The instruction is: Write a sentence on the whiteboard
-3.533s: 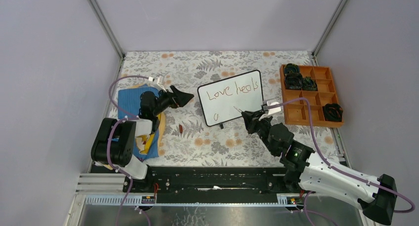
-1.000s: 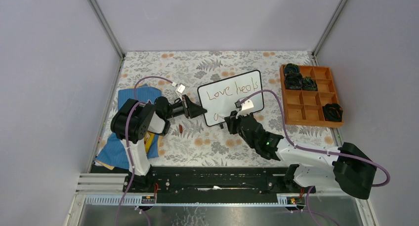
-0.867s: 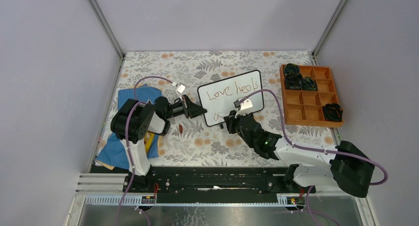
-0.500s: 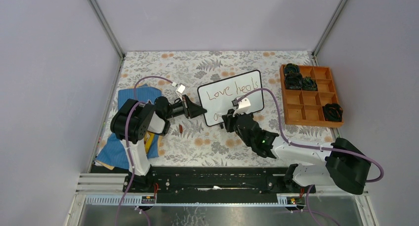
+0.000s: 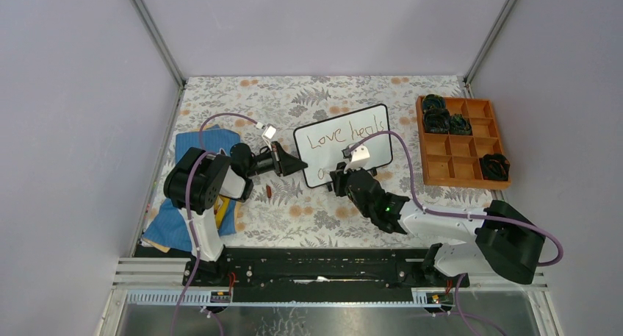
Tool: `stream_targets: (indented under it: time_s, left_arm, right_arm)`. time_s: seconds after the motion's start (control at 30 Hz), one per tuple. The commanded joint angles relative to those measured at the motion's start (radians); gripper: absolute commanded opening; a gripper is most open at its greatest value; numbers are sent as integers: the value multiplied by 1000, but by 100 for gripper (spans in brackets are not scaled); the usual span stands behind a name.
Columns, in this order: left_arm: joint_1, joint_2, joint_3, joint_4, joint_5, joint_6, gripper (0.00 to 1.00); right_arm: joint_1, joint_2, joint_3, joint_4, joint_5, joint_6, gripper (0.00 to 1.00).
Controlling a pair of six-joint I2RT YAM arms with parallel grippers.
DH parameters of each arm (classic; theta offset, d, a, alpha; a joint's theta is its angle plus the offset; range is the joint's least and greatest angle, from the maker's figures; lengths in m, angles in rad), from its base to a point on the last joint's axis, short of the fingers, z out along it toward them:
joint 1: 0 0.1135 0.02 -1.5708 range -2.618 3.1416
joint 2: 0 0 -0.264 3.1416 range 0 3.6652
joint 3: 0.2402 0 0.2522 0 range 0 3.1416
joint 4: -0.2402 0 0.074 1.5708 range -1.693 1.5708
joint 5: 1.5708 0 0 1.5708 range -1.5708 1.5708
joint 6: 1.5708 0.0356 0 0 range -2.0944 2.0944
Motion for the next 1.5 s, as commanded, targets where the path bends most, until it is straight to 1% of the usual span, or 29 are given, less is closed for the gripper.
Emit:
stream_targets:
  time_s: [0.0, 0.23, 0.57, 1.47]
  left_arm:
    - [-4, -21, 11, 20, -4, 28, 26]
    - [-3, -22, 11, 17, -2, 28, 25]
    - [-4, -25, 13, 20, 0, 25, 20]
    - [-4, -28, 16, 10, 0, 22, 20]
  right_arm:
    - [-2, 9, 44, 56, 48, 11, 0]
    - [-2, 19, 41, 54, 51, 12, 0]
    - [-2, 17, 23, 12, 38, 17, 0]
    - [-3, -13, -15, -62, 32, 40, 0]
